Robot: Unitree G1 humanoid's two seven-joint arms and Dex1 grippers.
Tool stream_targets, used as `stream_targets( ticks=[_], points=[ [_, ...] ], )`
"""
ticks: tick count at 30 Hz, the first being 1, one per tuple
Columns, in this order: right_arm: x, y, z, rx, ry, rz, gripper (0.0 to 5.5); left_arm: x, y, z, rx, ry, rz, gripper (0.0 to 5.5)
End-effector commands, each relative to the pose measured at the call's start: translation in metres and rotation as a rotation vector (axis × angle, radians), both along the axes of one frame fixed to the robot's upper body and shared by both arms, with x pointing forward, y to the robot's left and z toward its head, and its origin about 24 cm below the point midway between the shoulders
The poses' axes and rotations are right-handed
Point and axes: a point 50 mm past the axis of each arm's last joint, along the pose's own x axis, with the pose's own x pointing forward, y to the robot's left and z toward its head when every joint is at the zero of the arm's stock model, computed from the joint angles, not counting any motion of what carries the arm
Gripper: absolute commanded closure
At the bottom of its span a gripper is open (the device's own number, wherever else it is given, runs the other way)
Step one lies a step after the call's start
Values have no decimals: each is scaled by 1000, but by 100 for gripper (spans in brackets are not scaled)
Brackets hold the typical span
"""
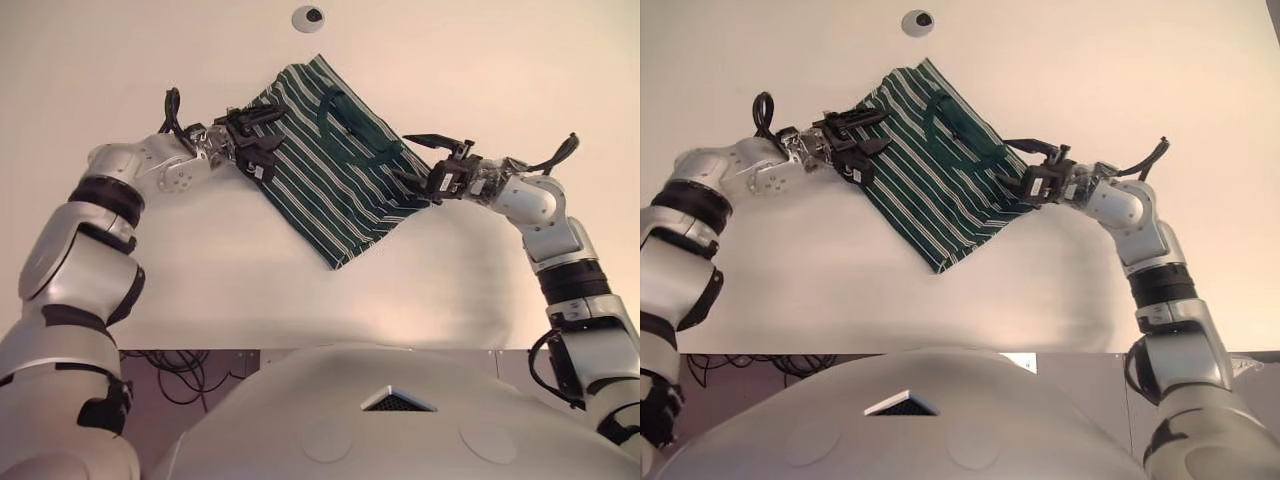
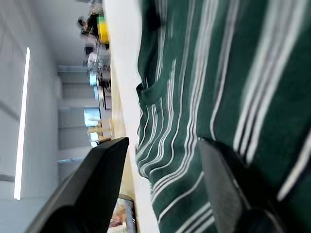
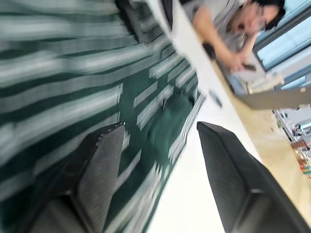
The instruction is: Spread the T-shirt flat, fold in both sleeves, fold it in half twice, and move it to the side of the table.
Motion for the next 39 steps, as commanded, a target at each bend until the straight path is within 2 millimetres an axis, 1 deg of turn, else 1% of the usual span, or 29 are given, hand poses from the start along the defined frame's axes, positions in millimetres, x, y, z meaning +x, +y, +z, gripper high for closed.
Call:
stream_targets(
  ticks=[1,2,4,7,8,10,11,13,15,17,18,19,21,23,25,26,28,30,32,33,35,37,39],
  points=[
    [-10,-3,-16,-104,95,51,279,-12,18,-24,232,136,50,289],
    [-16,0,-21,-117,134,83,279,-11,15,-26,263,135,43,289],
    [-26,6,-29,-142,207,150,279,-6,1,-29,307,101,-17,289],
    [-36,22,-35,-140,257,226,279,3,-35,-33,297,-35,-145,289],
    [-37,26,-35,-134,259,237,279,4,-43,-36,295,-61,-172,289],
    [-37,32,-34,-114,253,247,279,7,-53,-41,308,-128,-212,289],
    [-37,34,-33,-107,251,253,279,8,-54,-42,316,-154,-226,289],
    [-37,35,-31,-97,244,257,279,13,-57,-38,316,-241,-250,289],
    [-36,33,-28,-85,234,247,279,18,-61,-30,269,-330,-284,289],
    [-33,27,-20,-38,213,208,279,25,-68,-12,135,-469,-294,289],
    [-31,24,-16,-9,209,188,279,28,-70,-5,82,-510,-289,289],
    [-28,19,-7,48,210,160,279,32,-69,7,-7,-547,-257,289],
    [-27,6,11,168,230,129,279,39,-60,34,-174,-569,-177,289],
    [-31,-8,24,237,257,118,279,40,-49,56,-333,-521,-120,289],
    [-38,-20,35,313,315,121,279,28,-37,66,-493,-385,-106,289],
    [-42,-27,38,345,347,112,279,19,-30,66,-534,-309,-119,289],
    [-48,-41,36,326,382,81,279,-3,-18,62,-575,-149,-158,289],
    [-57,-53,31,255,407,64,279,-34,-2,49,-512,53,-182,289],
    [-68,-61,23,146,414,62,279,-67,18,30,-366,303,-152,289],
    [-72,-61,18,114,410,62,279,-79,26,23,-315,396,-127,289],
    [-77,-58,10,81,399,83,279,-97,35,13,-269,527,-79,289],
    [-85,-49,1,62,380,126,279,-109,41,6,-250,618,-38,289],
    [-89,-40,-8,29,337,171,279,-116,45,3,-227,654,-14,289]
  ],
)
